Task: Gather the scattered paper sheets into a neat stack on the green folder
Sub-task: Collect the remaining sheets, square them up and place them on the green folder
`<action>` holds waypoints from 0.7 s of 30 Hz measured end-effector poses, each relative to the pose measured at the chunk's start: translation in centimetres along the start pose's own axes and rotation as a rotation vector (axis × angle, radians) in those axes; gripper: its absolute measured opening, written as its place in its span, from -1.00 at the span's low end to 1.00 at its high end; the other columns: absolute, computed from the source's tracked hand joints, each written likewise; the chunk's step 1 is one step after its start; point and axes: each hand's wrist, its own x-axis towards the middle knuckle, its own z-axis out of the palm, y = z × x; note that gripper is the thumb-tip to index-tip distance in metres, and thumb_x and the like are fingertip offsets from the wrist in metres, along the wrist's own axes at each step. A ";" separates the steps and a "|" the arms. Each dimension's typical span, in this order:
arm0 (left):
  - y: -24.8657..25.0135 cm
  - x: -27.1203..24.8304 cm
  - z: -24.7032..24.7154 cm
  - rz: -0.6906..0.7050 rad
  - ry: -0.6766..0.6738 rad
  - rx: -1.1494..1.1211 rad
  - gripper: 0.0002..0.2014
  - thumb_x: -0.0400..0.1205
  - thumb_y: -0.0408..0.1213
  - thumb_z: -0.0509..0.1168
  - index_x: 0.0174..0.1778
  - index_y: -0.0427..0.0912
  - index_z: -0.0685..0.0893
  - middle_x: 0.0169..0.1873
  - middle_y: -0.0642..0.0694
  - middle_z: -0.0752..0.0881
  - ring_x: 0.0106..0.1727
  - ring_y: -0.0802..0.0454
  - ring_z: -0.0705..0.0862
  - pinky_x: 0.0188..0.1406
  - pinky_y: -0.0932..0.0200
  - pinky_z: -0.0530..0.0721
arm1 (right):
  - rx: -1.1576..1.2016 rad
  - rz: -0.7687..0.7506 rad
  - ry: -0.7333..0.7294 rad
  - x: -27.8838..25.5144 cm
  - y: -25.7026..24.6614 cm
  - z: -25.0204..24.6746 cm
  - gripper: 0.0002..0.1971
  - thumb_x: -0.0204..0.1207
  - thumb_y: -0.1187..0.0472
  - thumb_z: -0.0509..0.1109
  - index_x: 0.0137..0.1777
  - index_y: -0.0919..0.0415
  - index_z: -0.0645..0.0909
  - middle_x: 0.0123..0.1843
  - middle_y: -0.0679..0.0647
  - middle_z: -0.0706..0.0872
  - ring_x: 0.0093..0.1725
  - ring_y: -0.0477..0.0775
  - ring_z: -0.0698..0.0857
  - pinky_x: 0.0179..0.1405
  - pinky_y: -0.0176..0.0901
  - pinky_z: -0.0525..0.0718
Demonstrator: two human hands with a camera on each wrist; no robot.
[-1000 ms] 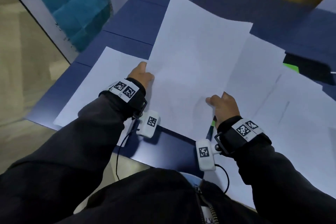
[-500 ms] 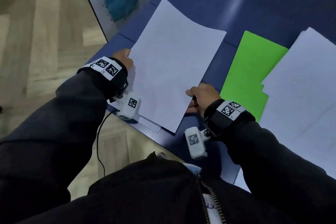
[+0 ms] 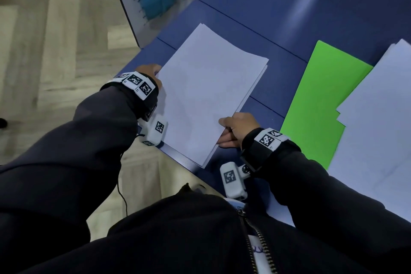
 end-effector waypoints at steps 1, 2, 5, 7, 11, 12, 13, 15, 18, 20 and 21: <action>-0.2 0.1 0.1 -0.002 0.000 0.004 -0.69 0.60 -0.43 0.24 0.26 -0.20 0.53 0.17 -0.25 0.58 0.04 -0.13 0.48 -0.10 0.08 0.42 | -0.024 0.006 0.000 0.0 0.1 -0.1 -0.83 0.54 0.28 0.35 -0.22 0.30 0.44 -0.53 0.24 0.68 -0.54 0.20 0.74 -0.45 -0.02 0.74; -0.3 0.4 0.1 -0.012 -0.003 0.019 -0.67 0.60 -0.40 0.25 0.30 -0.22 0.53 0.24 -0.26 0.57 0.07 -0.16 0.51 -0.05 0.08 0.43 | -0.045 0.014 0.004 0.0 0.1 -0.1 -0.80 0.55 0.25 0.36 -0.24 0.28 0.43 -0.56 0.22 0.68 -0.54 0.20 0.74 -0.45 -0.06 0.72; -0.5 0.8 0.3 -0.052 -0.016 0.074 -0.67 0.57 -0.24 0.27 0.26 -0.15 0.50 0.32 -0.28 0.51 0.19 -0.30 0.58 0.10 -0.04 0.54 | -0.071 0.034 0.029 -0.2 0.2 -0.3 -0.75 0.54 0.23 0.36 -0.31 0.26 0.40 -0.60 0.23 0.65 -0.62 0.19 0.68 -0.46 -0.14 0.62; -0.4 0.7 0.5 -0.080 0.004 0.113 -0.79 0.58 -0.20 0.23 0.10 -0.12 0.45 0.32 -0.30 0.46 0.12 -0.29 0.57 0.02 -0.02 0.51 | -0.065 0.035 0.056 -0.4 0.2 -0.6 -0.76 0.52 0.27 0.36 -0.33 0.26 0.40 -0.53 0.30 0.61 -0.62 0.17 0.64 -0.45 -0.17 0.53; 0.8 -0.4 1.5 -0.083 0.104 0.140 -0.65 0.62 -0.29 0.18 0.33 -0.21 0.42 0.40 -0.36 0.42 0.23 -0.32 0.53 0.11 -0.06 0.49 | -0.027 0.038 0.062 -1.0 0.2 -1.2 -0.83 0.52 0.33 0.30 -0.27 0.21 0.41 -0.29 0.32 0.45 -0.43 0.14 0.53 -0.44 -0.22 0.38; 1.1 -0.7 1.8 -0.088 0.123 0.112 -0.58 0.63 -0.31 0.18 0.44 -0.22 0.40 0.42 -0.36 0.43 0.33 -0.32 0.52 0.17 -0.04 0.48 | -0.025 0.034 0.068 -1.0 0.1 -1.2 -0.84 0.52 0.34 0.29 -0.27 0.21 0.42 -0.28 0.31 0.46 -0.42 0.14 0.55 -0.43 -0.21 0.41; 1.1 -0.9 2.0 -0.087 0.134 0.103 -0.56 0.64 -0.33 0.18 0.48 -0.25 0.40 0.42 -0.37 0.46 0.36 -0.31 0.51 0.14 0.00 0.46 | -0.022 0.028 0.077 -1.0 0.1 -1.3 -0.83 0.52 0.34 0.30 -0.29 0.21 0.43 -0.29 0.31 0.50 -0.44 0.14 0.59 -0.41 -0.19 0.47; 1.1 -1.3 2.2 -0.062 0.157 0.127 -0.60 0.66 -0.30 0.16 0.42 -0.31 0.44 0.34 -0.37 0.54 0.22 -0.27 0.56 -0.02 0.09 0.36 | -0.020 0.016 0.096 -1.2 0.1 -1.3 -0.80 0.52 0.35 0.31 -0.33 0.22 0.44 -0.34 0.29 0.58 -0.46 0.14 0.66 -0.37 -0.13 0.58; 0.8 -1.7 2.6 -0.012 0.198 0.129 -0.72 0.65 -0.26 0.15 0.24 -0.30 0.45 0.05 -0.35 0.59 0.02 -0.21 0.49 -0.06 0.05 0.37 | 0.008 0.026 0.078 -1.7 0.1 -1.4 -0.78 0.54 0.34 0.28 -0.33 0.19 0.41 -0.37 0.24 0.53 -0.44 0.13 0.61 -0.43 -0.20 0.51; 1.2 -2.2 2.8 -0.022 0.204 0.083 -0.64 0.64 -0.27 0.19 0.32 -0.34 0.39 0.21 -0.44 0.51 0.14 -0.32 0.51 -0.02 -0.03 0.41 | 0.051 0.033 0.061 -1.9 0.2 -1.7 -0.77 0.55 0.33 0.27 -0.31 0.15 0.36 -0.42 0.21 0.44 -0.48 0.08 0.51 -0.48 -0.26 0.37; 1.7 -2.6 2.9 -0.027 0.220 0.079 -0.56 0.62 -0.25 0.22 0.39 -0.33 0.37 0.30 -0.47 0.44 0.25 -0.38 0.49 0.05 -0.10 0.46 | 0.069 0.036 0.059 -2.1 0.4 -2.0 -0.76 0.56 0.32 0.26 -0.33 0.15 0.35 -0.47 0.19 0.41 -0.54 0.05 0.47 -0.51 -0.28 0.34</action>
